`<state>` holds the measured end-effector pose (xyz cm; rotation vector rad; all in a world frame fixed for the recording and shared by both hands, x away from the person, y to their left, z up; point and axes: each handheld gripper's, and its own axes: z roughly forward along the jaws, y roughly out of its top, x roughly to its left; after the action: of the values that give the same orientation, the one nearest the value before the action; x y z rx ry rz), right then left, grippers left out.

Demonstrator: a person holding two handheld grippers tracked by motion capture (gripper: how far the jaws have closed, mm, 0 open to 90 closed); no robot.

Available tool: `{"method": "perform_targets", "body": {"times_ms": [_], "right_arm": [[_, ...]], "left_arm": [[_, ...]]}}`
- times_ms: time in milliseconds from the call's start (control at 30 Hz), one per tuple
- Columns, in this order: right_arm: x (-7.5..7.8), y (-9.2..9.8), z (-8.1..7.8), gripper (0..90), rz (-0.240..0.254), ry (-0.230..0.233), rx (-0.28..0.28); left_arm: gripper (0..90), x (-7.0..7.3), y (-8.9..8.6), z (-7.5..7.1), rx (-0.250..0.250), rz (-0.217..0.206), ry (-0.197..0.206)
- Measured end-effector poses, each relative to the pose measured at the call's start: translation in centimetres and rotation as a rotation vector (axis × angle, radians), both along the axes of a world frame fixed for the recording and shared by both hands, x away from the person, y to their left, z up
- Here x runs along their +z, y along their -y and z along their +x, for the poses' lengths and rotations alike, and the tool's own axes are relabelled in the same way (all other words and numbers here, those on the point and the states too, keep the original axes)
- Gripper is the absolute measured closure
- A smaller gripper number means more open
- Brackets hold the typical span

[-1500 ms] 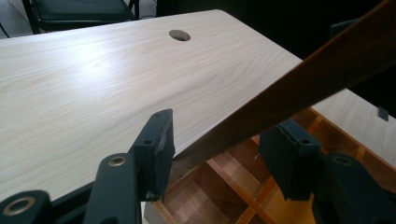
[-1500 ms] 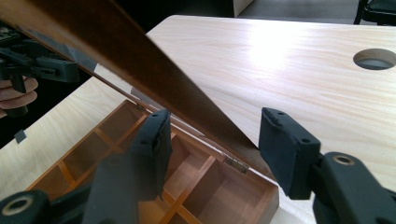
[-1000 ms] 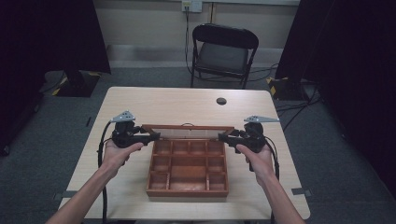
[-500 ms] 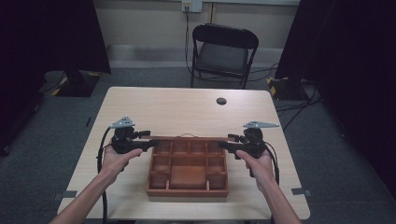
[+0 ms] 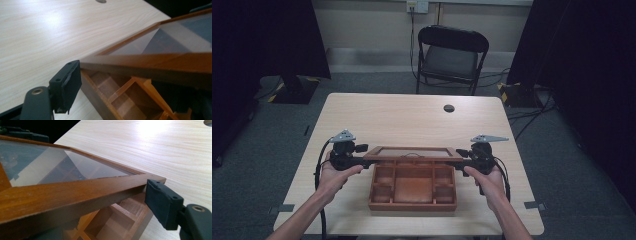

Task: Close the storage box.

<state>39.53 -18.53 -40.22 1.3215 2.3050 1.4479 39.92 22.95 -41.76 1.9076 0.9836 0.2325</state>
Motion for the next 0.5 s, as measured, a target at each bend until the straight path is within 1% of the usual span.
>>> {"method": "perform_targets", "body": {"times_ms": [33, 100, 167, 233, 333, 400, 467, 500], "right_arm": [[0.0, 0.0, 0.0, 32.8, -0.004, 0.003, -0.001], [-0.1, 0.0, -0.1, 31.8, -0.006, 0.008, 0.004], [-0.2, 0.1, -0.2, 30.6, -0.010, 0.004, 0.002], [-0.4, 0.2, -0.2, 29.5, -0.014, -0.003, 0.002], [-0.6, 0.5, -0.3, 29.2, -0.014, -0.009, -0.001], [-0.8, 0.8, -0.4, 29.1, -0.038, -0.021, -0.003], [-1.1, 1.3, -0.5, 29.1, -0.050, -0.032, 0.000], [-1.4, 1.6, -0.5, 29.1, -0.057, -0.040, -0.006]], "left_arm": [[22.7, 0.0, 0.0, 0.0, -0.009, 0.002, -0.001], [22.4, 0.1, 0.0, -0.1, -0.009, -0.011, 0.007], [21.7, 0.3, -0.1, -0.2, -0.010, -0.021, 0.014], [21.2, 0.3, 0.0, -0.2, -0.010, -0.007, 0.017], [19.9, 0.2, 0.1, -0.2, -0.019, -0.006, 0.011], [19.8, 0.1, 0.1, -0.3, -0.023, -0.004, 0.010], [19.9, 0.0, 0.1, -0.4, -0.025, 0.008, 0.013], [20.4, 0.0, 0.2, -0.5, -0.024, 0.001, 0.012]]}}
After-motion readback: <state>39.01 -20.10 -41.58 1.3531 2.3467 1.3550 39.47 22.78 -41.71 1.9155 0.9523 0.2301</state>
